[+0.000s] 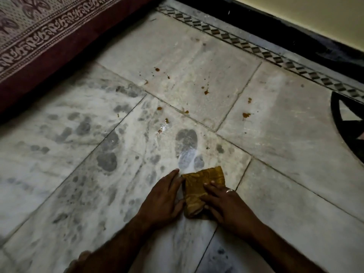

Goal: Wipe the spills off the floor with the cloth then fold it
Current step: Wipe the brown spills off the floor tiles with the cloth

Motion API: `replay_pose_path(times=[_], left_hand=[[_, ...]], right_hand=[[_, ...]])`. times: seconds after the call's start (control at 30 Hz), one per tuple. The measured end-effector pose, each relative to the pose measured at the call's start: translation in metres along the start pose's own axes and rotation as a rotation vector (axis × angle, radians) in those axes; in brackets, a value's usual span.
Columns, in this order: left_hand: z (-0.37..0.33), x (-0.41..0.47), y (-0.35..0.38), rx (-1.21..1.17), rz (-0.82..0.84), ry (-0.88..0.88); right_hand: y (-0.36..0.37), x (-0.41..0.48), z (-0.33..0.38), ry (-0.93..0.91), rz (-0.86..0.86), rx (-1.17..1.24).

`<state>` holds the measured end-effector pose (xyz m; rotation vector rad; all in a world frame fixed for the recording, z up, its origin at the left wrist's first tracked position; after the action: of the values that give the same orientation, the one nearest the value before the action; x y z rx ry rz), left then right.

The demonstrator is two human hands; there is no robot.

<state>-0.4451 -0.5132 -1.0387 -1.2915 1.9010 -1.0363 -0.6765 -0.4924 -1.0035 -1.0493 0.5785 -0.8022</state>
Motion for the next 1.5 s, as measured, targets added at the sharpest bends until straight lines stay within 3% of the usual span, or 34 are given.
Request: replay_pose_path(times=[0.17, 0.33, 0.5, 0.63, 0.7, 0.8, 0.87, 0.93, 1.03, 1.17, 1.33, 1.43, 1.5], left_hand=[[-0.018, 0.013, -0.020, -0.227, 0.068, -0.073], [-0.040, 0.023, -0.038, -0.548, -0.136, -0.278], [-0.066, 0.036, -0.057, -0.773, -0.148, -0.331], [-0.077, 0.037, -0.070, -0.792, -0.199, -0.338], [-0.078, 0.039, -0.080, -0.816, -0.132, -0.320], [-0.072, 0.047, -0.094, -1.110, 0.198, -0.401], [-0.069, 0.050, -0.098, -1.250, 0.349, -0.437], [-0.070, 0.052, -0.100, -1.321, 0.340, -0.511], [-0.072, 0.053, -0.101, -1.465, 0.306, -0.639], [-0.065, 0.049, -0.103, -1.532, 0.395, -0.728], [-0.059, 0.050, -0.111, -1.649, 0.400, -0.758], [-0.066, 0.056, -0.123, -1.479, 0.339, -0.756], [-0.072, 0.056, -0.127, -1.071, 0.135, -0.836]], right_hand=[[-0.036, 0.018, -0.002, 0.295, -0.061, 0.444], [-0.068, 0.041, -0.007, 0.541, -0.198, 0.910], [-0.093, 0.065, 0.003, 0.590, -0.253, 1.149], [-0.106, 0.075, 0.007, 0.584, -0.261, 1.290], [-0.113, 0.078, 0.009, 0.543, -0.195, 1.335], [-0.134, 0.083, 0.007, 0.454, -0.073, 1.375], [-0.143, 0.079, -0.002, 0.380, -0.075, 1.568], [-0.135, 0.066, -0.005, 0.316, -0.095, 1.825], [-0.092, 0.044, 0.006, 0.406, -0.089, 1.711], [-0.081, 0.042, 0.019, 0.479, -0.220, 1.551], [-0.105, 0.053, 0.020, 0.483, -0.286, 1.632], [-0.115, 0.056, 0.023, 0.486, -0.318, 1.633], [-0.116, 0.059, 0.025, 0.483, -0.388, 1.593]])
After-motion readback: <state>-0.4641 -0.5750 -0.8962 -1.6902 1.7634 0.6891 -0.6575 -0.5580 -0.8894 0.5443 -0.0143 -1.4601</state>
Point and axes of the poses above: each hand's wrist, its own x-axis towards the middle knuckle, its own y-axis out of the palm, z = x × y, the point moved 2 cm from there along x, towards the middle knuckle, and after that the axes turned 9 degrees about -y, right-handed, at the moved point
